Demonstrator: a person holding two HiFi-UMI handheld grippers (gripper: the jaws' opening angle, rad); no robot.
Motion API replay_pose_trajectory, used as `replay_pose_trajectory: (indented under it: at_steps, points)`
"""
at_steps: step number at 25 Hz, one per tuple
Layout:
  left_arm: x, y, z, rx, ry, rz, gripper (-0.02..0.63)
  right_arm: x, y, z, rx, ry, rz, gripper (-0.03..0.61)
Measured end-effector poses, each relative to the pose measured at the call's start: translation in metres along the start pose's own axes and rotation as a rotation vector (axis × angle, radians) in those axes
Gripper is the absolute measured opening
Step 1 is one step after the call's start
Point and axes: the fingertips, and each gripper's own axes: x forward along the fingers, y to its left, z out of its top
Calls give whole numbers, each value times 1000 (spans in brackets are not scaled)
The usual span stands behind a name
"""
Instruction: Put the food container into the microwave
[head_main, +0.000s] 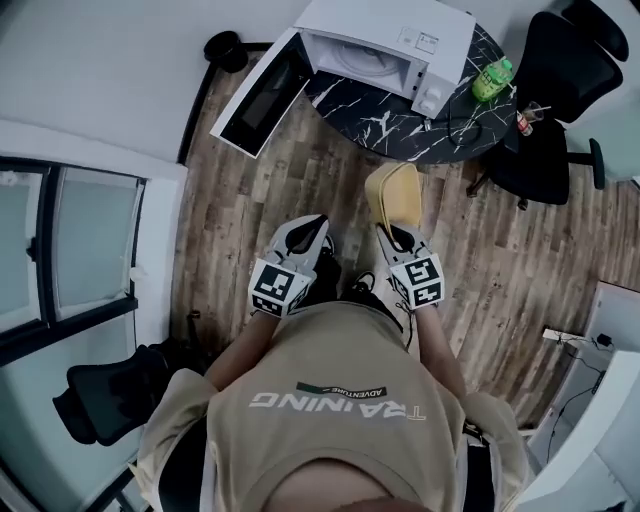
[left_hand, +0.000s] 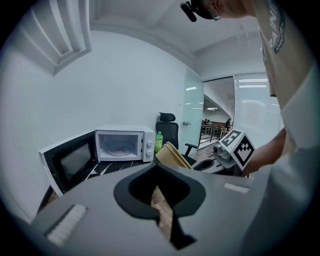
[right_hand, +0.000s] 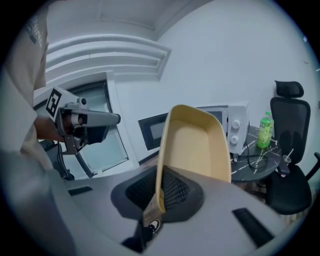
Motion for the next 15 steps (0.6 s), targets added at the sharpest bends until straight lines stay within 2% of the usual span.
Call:
replay_pose_trajectory:
  at_steps: [2,6,9,11,15]
  points:
    - [6,19,8,11,-28,-20,-9,15,-3,14,-15,-5,-23,21]
    - [18,51,21,84,-67,-61,-9,30,4,44,-45,-9,-75,21]
    - [33,73,29,97,-86,-107,-9,42,0,62,-63,11,-120,21]
    - [37,88,32,101,-88,-139,-9,52,-4,74,-28,9,-140,21]
    - [51,116,33,112,-98,-191,-9,72,-21,97,109,-60,-188,21]
